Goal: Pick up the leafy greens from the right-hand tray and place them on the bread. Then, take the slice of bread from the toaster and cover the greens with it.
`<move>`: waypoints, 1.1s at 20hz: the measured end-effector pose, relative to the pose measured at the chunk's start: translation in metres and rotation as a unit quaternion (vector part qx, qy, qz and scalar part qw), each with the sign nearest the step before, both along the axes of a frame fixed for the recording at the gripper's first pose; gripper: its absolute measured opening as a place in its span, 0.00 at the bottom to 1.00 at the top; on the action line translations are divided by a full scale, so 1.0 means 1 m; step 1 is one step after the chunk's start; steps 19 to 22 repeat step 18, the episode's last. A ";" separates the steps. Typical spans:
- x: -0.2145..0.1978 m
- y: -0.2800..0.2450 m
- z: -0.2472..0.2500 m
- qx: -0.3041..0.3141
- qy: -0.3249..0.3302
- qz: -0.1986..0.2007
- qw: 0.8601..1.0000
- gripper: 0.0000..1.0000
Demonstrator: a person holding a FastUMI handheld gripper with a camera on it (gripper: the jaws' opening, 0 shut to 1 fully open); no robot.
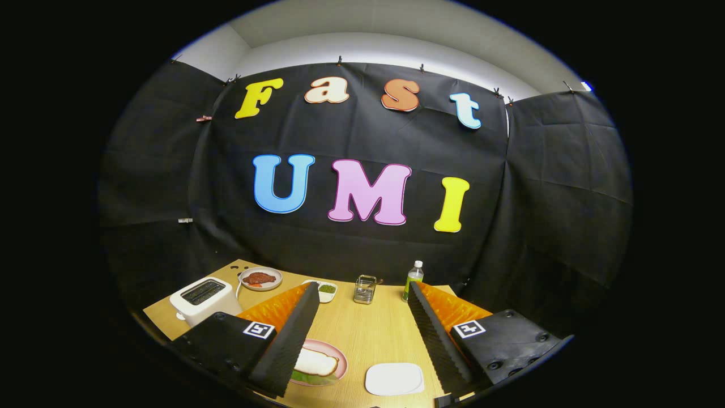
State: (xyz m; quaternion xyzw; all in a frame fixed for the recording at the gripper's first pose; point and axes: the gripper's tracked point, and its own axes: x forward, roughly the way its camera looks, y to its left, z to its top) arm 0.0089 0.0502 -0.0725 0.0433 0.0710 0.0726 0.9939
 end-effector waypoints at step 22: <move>0.011 0.000 0.005 -0.011 -0.017 0.004 1.000 0.98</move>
